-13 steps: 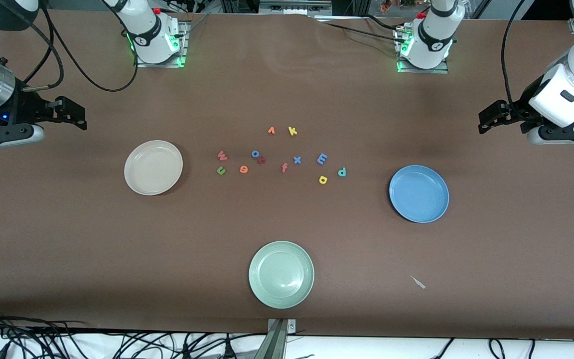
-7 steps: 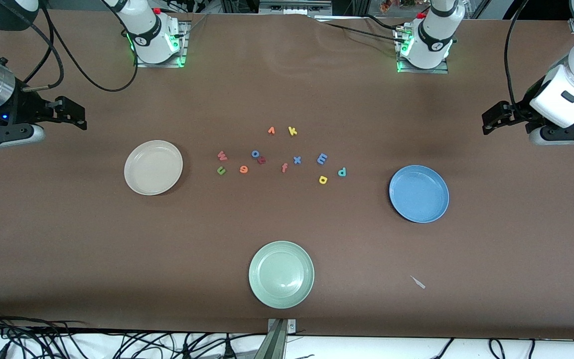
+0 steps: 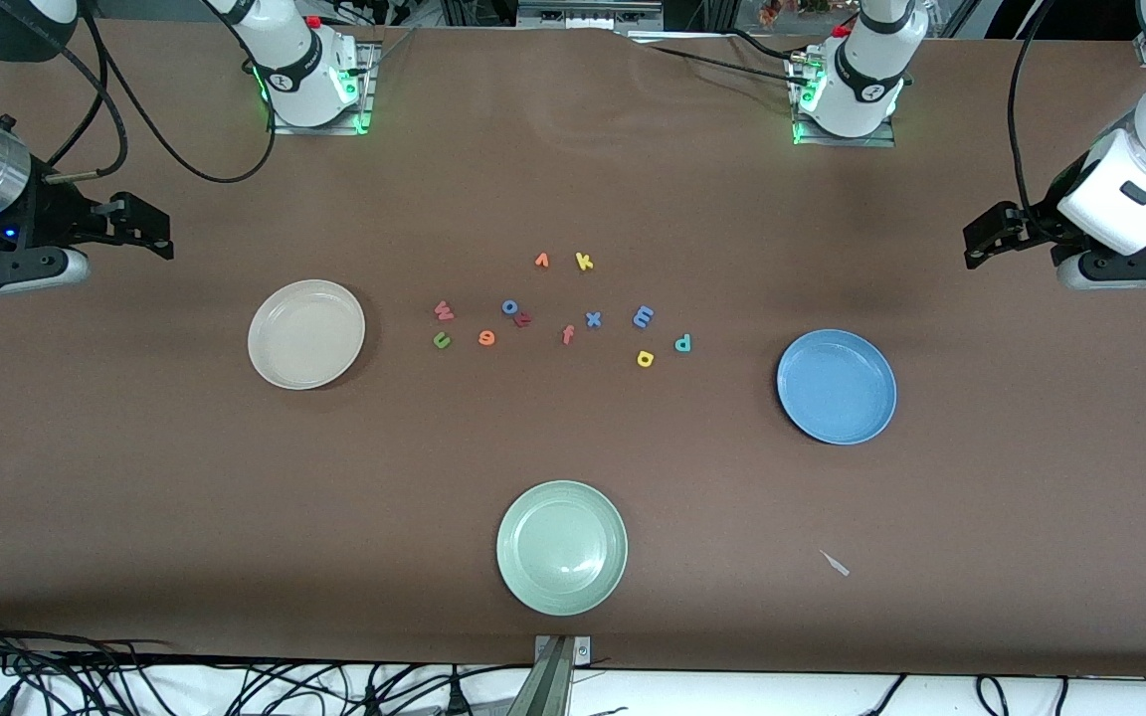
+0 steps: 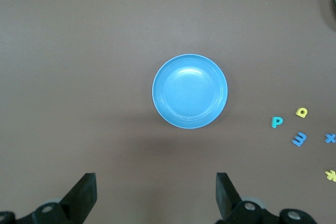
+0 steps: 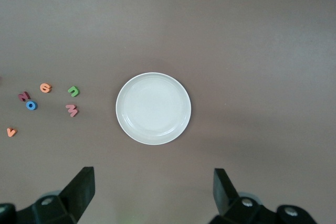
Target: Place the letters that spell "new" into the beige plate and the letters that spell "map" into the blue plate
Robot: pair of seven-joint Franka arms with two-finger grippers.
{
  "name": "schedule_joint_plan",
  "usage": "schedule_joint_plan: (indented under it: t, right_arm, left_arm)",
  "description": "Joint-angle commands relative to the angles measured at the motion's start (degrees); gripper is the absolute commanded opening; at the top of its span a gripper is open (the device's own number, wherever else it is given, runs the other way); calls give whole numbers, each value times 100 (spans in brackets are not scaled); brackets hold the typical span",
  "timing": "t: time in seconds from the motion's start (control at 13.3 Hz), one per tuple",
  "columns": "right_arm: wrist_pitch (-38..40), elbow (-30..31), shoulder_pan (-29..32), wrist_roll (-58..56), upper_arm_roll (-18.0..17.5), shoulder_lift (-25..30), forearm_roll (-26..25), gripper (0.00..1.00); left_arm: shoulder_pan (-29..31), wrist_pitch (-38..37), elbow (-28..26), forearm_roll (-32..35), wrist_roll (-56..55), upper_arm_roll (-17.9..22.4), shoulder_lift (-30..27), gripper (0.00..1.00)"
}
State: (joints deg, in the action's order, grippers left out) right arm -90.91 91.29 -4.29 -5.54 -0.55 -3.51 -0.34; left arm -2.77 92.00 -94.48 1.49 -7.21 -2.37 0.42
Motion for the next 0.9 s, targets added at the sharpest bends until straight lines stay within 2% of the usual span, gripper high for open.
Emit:
schedule_joint_plan:
  t: [0.0,0.53,0.68,0.83]
  right_arm:
    - [38,-94,7,53,-16,-44,16,100]
    - [73,-103,15,53,-7,-35,16,100]
    - [65,-112,15,53,-7,-44,16,100]
    - [56,-112,7,53,-7,-35,16,100]
  left_arm:
    - [40,-103,140,62,438,-27,46,100]
    - [22,-103,140,53,448,-62,46,100]
    - [22,-156,140,-200,413,-44,46,100]
    - [22,-165,149,-184,413,-44,46,100]
